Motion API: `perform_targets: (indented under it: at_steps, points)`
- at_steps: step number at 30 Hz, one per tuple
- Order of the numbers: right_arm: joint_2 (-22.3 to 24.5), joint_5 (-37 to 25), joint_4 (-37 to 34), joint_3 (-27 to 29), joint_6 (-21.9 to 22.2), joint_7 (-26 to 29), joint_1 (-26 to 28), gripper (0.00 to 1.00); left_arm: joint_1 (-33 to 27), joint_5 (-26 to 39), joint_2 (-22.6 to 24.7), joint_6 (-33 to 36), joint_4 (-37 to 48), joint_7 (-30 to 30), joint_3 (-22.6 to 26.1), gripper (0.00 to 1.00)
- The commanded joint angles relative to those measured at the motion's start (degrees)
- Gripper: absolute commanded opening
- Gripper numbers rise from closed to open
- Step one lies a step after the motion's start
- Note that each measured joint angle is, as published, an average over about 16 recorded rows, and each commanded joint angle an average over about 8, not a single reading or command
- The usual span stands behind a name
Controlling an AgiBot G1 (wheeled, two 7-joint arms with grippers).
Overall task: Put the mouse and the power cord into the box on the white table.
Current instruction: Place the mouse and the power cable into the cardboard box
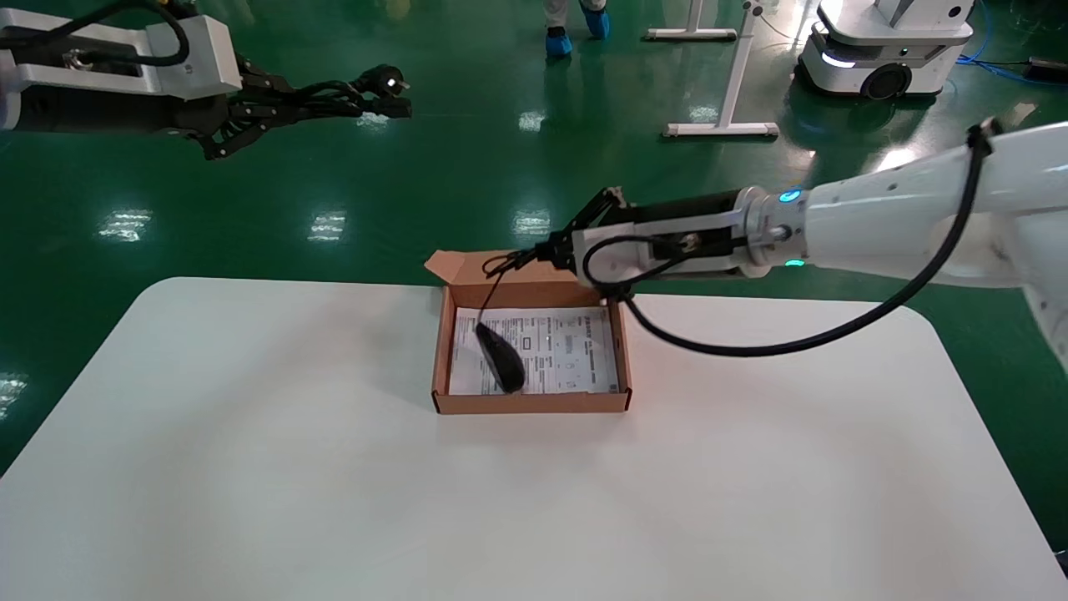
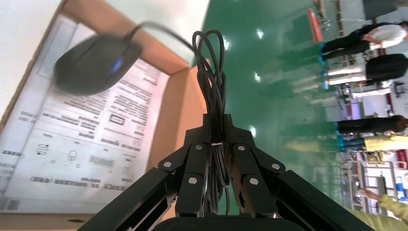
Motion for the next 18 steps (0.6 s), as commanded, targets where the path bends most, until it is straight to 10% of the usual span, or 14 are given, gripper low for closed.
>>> perform_targets:
  at_steps: [1, 8, 15, 18]
  points:
    - [-1.1, -0.4, -1.2, -0.3, 0.7, -1.2, -0.5, 0.0, -0.2, 0.3, 0.1, -0.3, 0.9, 0.4, 0.2, 0.0]
    - [-2.5, -1.7, -0.8, -1.9, 4.0, -1.7, -3.0, 0.09, -0.6, 0.6, 0.7, 0.1, 3.3, 1.4, 0.4, 0.0]
    - [-2.6, -1.1, 2.4, -3.0, 9.0, 0.0, -5.4, 0.88, -1.0, 1.1, 1.1, 0.6, 5.0, 2.4, 0.8, 0.0]
    - [-2.6, -0.9, 3.4, -3.6, 10.1, 0.8, -5.8, 1.0, -1.1, 1.4, 1.1, 0.9, 5.6, 2.8, 1.0, 0.0]
